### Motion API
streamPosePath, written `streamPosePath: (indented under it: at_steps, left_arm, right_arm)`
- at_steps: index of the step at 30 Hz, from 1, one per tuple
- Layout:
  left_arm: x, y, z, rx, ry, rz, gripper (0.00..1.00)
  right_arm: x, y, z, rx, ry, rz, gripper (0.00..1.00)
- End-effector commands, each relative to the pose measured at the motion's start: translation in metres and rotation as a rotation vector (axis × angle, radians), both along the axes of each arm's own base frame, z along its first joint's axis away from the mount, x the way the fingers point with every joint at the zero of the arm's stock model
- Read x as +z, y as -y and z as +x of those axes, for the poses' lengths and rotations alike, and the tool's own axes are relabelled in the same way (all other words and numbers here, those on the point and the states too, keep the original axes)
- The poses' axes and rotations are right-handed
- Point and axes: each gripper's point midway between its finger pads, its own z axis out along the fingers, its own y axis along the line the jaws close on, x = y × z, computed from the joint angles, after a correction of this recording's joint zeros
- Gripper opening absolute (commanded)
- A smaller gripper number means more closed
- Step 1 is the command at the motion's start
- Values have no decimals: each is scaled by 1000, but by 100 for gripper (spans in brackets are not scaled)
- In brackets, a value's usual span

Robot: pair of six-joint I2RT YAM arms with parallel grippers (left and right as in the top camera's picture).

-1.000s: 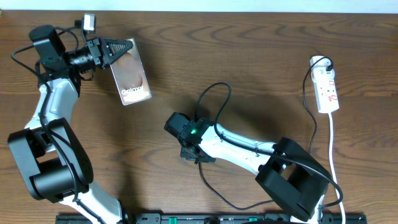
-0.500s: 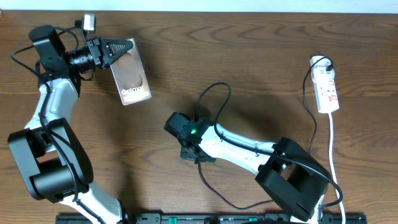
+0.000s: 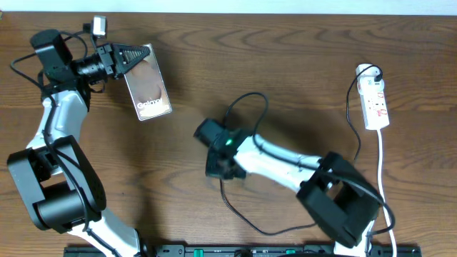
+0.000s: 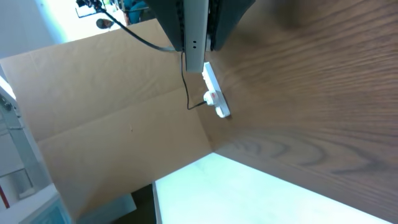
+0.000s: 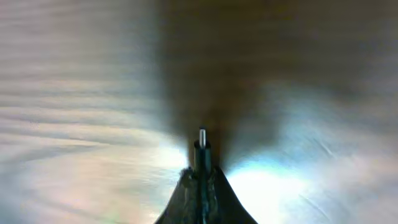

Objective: Plug charger to phone and switch on socket
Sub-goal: 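Close the right gripper on the USB-C plug and lift it, then carry the plug with the right gripper toward the phone's bottom edge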

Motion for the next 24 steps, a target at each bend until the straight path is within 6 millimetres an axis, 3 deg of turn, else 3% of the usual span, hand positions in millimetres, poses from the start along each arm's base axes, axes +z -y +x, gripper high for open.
streamPosePath:
  at_steps: [1,5,8,15,21,24]
  left_arm:
    - [6,-9,-5,-2,18,-6,7]
    - [6,-15,-5,11,17,-6,7]
    - [6,-16,-5,12,17,-6,7]
    - [6,-16,-5,11,17,-6,8]
    - [6,-14,-5,8,17,-6,8]
    - [6,-9,-5,-4,17,-6,7]
  right_arm:
    - [28,-20,5,196,-126,350,1]
    - [68,-16,34,322,-84,685,1]
    - [86,2,60,377,19,823,1]
    - [84,51,116,393,267,835,1]
    - [75,49,128,404,298,928,1]
    - [73,39,125,412,256,1069,1]
